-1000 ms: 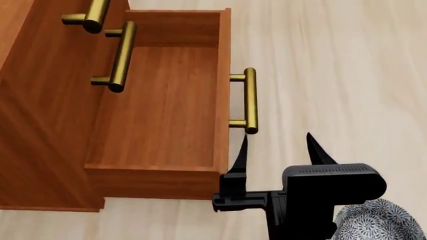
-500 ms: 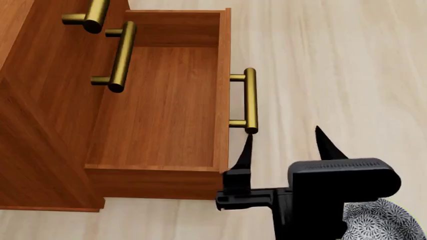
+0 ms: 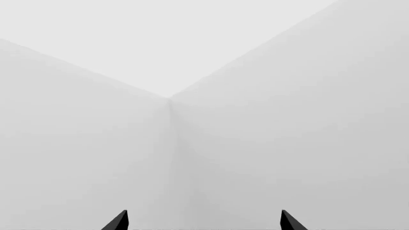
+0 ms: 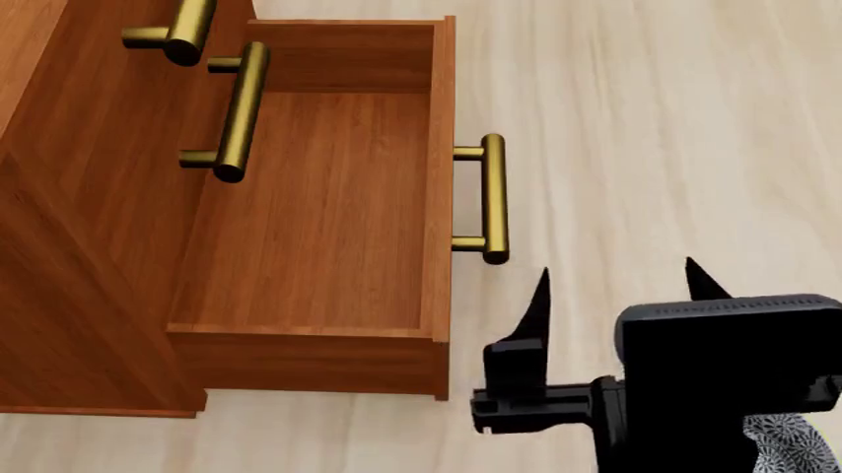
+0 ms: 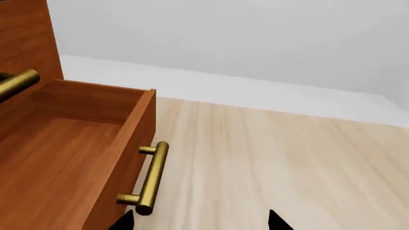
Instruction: Put the bowl in the bottom drawer of the cabinet.
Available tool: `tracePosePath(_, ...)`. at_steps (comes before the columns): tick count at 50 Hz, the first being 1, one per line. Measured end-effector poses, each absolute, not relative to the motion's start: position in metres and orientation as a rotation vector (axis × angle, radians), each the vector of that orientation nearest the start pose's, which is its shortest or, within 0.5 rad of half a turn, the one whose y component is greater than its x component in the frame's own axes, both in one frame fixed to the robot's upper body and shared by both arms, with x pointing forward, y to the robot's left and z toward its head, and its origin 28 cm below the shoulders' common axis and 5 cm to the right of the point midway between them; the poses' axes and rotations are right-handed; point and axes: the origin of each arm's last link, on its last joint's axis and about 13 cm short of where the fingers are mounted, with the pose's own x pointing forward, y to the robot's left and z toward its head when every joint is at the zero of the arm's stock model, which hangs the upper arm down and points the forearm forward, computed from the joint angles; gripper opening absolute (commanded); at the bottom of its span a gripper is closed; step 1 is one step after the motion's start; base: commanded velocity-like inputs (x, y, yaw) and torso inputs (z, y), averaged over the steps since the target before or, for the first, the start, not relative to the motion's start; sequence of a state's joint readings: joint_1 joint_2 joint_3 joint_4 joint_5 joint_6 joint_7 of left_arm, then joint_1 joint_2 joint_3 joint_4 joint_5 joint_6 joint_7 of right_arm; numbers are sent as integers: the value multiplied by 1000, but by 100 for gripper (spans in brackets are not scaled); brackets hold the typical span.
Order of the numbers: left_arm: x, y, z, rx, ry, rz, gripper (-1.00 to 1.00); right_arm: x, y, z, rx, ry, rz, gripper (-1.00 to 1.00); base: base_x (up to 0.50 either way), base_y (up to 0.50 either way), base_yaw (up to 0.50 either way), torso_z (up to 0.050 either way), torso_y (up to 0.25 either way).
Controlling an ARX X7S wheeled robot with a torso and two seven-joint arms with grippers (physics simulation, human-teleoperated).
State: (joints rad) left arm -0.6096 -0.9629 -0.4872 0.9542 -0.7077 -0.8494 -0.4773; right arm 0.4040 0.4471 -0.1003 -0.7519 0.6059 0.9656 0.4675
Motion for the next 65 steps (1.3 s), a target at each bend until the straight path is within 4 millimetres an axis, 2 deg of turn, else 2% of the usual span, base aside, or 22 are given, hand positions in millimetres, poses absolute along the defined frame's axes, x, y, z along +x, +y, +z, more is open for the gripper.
tracePosePath(11, 152, 329, 329, 411, -859, 452, 100, 200, -138, 200, -154, 21, -31, 100, 0, 0, 0, 0, 0)
tracePosePath(23, 153, 329, 326, 409, -856, 450, 100, 178, -155, 209, -195, 139, -68, 100, 0, 0, 0, 0, 0)
tracePosePath(43, 156, 330, 322, 405, -847, 447, 100, 151, -178, 207, -240, 254, -124, 100, 0, 0, 0, 0, 0)
tracePosePath(65, 160, 328, 321, 405, -843, 438, 100, 146, -193, 196, -230, 323, -175, 100, 0, 0, 0, 0, 0)
